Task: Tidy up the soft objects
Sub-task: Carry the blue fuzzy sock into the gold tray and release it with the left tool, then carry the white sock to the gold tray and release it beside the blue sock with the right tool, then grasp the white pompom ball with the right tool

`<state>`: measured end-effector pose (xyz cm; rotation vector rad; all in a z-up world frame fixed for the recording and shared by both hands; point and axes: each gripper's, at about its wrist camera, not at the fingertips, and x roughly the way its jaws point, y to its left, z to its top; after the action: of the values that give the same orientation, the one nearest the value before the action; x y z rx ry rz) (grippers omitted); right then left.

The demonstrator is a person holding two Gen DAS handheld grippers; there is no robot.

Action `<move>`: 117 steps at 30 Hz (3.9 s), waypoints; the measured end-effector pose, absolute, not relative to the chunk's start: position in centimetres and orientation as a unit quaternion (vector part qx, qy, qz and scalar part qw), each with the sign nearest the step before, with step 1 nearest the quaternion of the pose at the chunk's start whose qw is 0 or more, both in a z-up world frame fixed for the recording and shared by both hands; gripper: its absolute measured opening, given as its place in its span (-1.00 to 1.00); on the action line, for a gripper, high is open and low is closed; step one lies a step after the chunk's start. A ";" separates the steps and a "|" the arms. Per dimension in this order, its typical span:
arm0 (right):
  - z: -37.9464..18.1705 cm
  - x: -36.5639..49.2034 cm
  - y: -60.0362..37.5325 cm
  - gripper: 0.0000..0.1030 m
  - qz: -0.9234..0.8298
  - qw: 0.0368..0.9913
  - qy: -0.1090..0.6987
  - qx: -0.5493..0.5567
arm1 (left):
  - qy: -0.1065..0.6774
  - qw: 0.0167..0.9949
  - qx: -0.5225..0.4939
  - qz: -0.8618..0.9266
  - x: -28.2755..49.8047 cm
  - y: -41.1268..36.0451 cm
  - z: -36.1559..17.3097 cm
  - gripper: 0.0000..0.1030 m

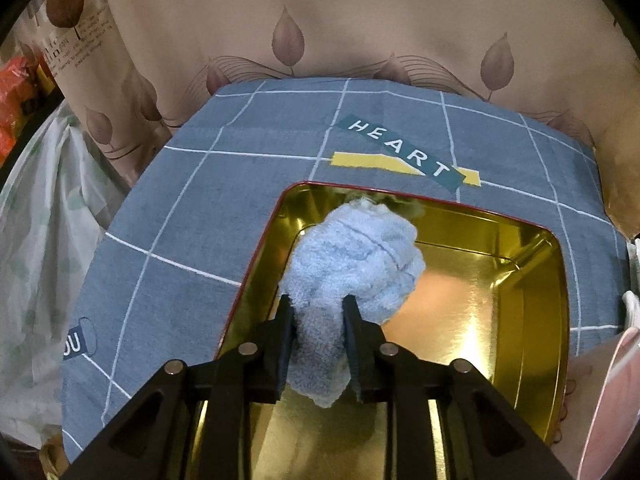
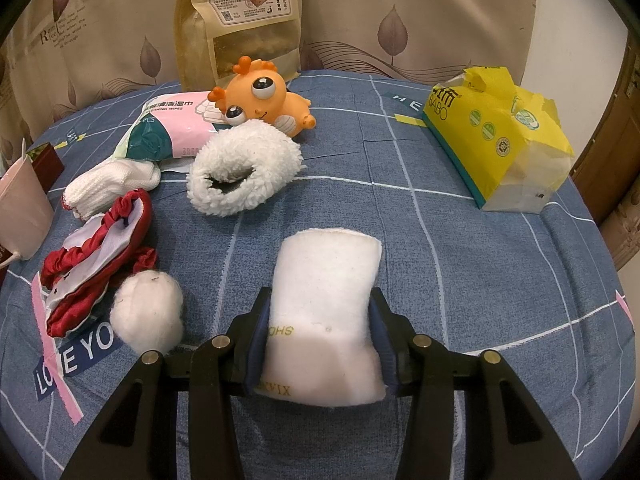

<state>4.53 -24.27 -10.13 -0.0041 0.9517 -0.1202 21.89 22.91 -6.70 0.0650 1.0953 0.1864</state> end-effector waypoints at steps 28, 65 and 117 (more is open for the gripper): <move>-9.2 4.4 -23.5 -0.33 -0.065 0.890 0.450 -0.029 | 0.400 0.907 0.066 0.109 6.8 20.9 0.7 0.07; 0.3 15.2 9.8 -0.33 0.220 0.880 0.396 -0.143 | 0.411 0.898 -0.011 0.159 6.6 27.0 -0.8 0.07; 2.8 9.7 -3.4 0.32 0.116 0.899 0.403 -0.128 | 0.400 0.904 -0.011 0.152 6.3 26.7 -0.8 0.07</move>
<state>9.71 -3.36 2.82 -0.2647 0.8346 0.2408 6.26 26.70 -0.82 -0.0219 0.8272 0.3145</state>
